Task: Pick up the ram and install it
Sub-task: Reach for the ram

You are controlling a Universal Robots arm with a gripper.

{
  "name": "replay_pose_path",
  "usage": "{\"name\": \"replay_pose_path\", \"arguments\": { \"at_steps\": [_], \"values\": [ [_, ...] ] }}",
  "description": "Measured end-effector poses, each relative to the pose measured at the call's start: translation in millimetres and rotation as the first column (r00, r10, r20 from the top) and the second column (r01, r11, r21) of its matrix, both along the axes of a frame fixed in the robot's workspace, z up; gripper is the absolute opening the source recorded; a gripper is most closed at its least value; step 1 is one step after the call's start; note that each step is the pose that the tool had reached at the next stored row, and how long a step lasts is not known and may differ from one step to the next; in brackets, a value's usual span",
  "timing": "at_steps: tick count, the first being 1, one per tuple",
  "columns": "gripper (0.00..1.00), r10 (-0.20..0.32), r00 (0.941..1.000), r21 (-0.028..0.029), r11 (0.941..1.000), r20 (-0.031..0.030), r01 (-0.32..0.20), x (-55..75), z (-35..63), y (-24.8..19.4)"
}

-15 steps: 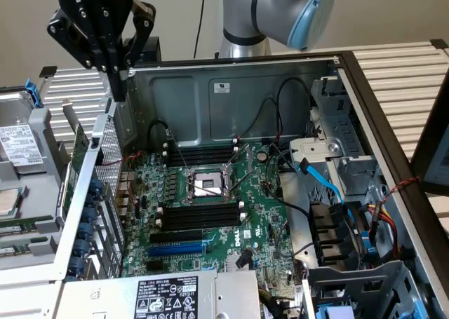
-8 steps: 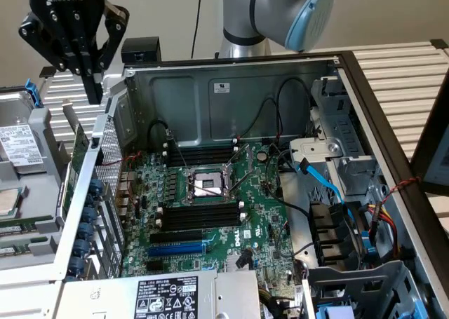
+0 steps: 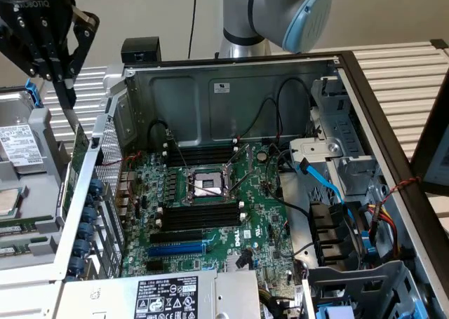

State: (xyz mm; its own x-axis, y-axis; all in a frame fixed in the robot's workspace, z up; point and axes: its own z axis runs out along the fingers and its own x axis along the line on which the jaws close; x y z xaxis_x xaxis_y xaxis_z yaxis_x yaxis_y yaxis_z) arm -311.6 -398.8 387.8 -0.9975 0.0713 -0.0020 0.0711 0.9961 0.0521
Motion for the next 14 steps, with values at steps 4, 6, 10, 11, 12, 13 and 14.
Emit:
{"name": "replay_pose_path", "arguments": {
  "at_steps": [4,6,10,11,12,13,14],
  "values": [
    [0.1,0.0,1.0,0.0,1.0,-0.0036,0.0,-18.0,-1.8,0.0],
    [0.1,0.0,1.0,0.0,1.0,-0.0043,0.0,-27.3,-3.0,0.0],
    [0.1,0.0,1.0,0.0,1.0,-0.005,0.0,-45.5,-5.7,0.0],
    [0.1,0.0,1.0,0.0,1.0,-0.0053,0.0,-49.9,-6.3,0.0],
    [0.1,0.0,1.0,0.0,1.0,-0.0057,0.0,-54.4,-6.9,0.0],
    [0.1,0.0,1.0,0.0,1.0,-0.0064,0.0,-58.4,-7.5,0.0],
    [0.1,0.0,1.0,0.0,1.0,-0.0077,0.0,-61.9,-7.9,0.0]
  ]
}}
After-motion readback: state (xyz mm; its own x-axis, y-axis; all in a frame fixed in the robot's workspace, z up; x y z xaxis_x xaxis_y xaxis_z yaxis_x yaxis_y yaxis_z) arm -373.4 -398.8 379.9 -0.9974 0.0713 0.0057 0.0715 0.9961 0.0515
